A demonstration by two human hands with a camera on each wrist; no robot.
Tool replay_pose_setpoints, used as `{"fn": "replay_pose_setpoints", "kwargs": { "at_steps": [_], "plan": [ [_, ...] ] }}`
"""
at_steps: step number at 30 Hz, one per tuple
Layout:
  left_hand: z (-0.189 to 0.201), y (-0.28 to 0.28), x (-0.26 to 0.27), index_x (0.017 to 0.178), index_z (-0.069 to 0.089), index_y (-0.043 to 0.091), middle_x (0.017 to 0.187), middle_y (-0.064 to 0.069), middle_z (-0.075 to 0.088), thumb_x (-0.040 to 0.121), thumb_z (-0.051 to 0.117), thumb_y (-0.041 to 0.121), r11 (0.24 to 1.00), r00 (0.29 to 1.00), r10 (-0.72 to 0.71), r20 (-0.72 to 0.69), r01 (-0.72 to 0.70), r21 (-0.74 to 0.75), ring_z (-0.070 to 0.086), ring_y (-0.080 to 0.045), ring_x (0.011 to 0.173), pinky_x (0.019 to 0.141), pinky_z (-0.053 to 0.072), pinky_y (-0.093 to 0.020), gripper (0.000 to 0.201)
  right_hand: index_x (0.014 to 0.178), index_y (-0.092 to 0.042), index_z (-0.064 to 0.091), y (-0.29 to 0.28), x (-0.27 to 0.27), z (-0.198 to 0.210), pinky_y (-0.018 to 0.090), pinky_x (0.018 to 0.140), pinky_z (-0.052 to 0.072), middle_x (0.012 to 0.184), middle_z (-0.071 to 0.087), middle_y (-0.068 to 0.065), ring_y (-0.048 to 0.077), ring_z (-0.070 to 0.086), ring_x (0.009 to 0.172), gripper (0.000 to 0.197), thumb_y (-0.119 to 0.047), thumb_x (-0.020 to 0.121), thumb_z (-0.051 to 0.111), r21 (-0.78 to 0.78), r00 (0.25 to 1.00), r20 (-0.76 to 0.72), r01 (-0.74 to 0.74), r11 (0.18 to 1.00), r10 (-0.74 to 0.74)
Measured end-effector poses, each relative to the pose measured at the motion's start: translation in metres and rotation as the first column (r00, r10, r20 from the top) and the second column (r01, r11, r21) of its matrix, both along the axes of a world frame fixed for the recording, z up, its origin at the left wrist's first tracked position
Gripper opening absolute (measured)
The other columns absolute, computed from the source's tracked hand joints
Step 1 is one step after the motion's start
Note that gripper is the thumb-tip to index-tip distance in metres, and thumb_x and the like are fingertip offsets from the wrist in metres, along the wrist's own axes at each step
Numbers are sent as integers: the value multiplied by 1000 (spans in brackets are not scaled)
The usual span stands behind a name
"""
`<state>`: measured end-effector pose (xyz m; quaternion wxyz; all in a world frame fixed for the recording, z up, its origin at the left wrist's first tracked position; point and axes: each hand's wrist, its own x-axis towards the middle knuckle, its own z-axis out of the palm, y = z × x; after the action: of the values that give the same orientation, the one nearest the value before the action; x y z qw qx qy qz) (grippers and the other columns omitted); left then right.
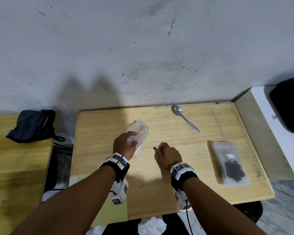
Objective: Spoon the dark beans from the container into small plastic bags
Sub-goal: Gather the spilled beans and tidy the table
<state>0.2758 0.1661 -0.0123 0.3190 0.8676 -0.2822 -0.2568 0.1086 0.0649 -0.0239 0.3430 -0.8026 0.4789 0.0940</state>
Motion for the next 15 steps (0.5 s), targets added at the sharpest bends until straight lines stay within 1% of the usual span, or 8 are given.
{"fn": "replay_pose_setpoints", "kwargs": {
  "at_steps": [2,3,4,6,8,9,12,15],
  "plan": [
    [0,1,0,105,70,27,105,1,71,81,70,20,1000,1000,5,-1,-5,-8,64,-20,100,93,47,-27,25,89,-18,57,-3,-2,0,25,64,42,82,71,0,19,65,74,22,-37,95,49,210,964,180,156,965,-195],
    [1,1,0,105,70,28,105,2,71,81,70,20,1000,1000,10,-4,-11,-10,64,-19,99,91,46,-25,25,87,-17,62,-4,-4,2,23,57,41,71,69,-4,13,60,61,22,-34,96,52,365,903,244,252,896,-353],
    [2,2,0,105,70,29,105,2,70,81,70,21,1000,1000,15,-5,-15,-13,64,-19,98,90,46,-23,25,87,-16,66,-5,-7,4,21,48,36,57,60,-7,10,49,47,20,-29,97,53,523,824,251,326,787,-508],
    [2,2,0,104,69,30,104,3,70,80,70,22,1000,1000,14,-3,-15,-13,64,-18,97,87,44,-21,25,81,-15,62,-7,-14,9,18,38,23,46,36,-6,11,26,38,22,-23,97,49,776,657,173,368,512,-734],
    [2,4,-1,104,69,30,103,3,70,80,70,21,1000,1000,2,2,-2,-13,64,-18,97,88,45,-22,25,68,-19,44,-8,-20,11,13,35,17,47,26,-6,9,18,36,26,-21,94,43,896,572,92,309,318,-815],
    [2,4,-2,104,70,29,103,3,71,80,70,21,1000,1000,-6,11,6,-15,64,-18,97,88,45,-23,25,65,-20,37,-8,-22,10,12,34,15,47,24,-6,8,17,35,27,-20,92,40,921,555,71,283,268,-829],
    [3,7,-1,103,70,28,103,3,71,80,70,19,1000,1000,-12,26,13,-26,64,-18,98,89,45,-22,25,60,-20,31,-8,-24,9,11,36,13,47,24,-5,8,18,34,26,-19,86,36,940,538,65,250,233,-841],
    [2,10,0,103,70,27,104,3,71,79,69,19,999,1000,-15,27,16,-29,64,-19,100,91,46,-24,25,60,-19,38,-7,-21,4,12,37,15,49,28,-3,10,17,36,22,-19,80,44,899,580,109,288,329,-808]
  ]
}}
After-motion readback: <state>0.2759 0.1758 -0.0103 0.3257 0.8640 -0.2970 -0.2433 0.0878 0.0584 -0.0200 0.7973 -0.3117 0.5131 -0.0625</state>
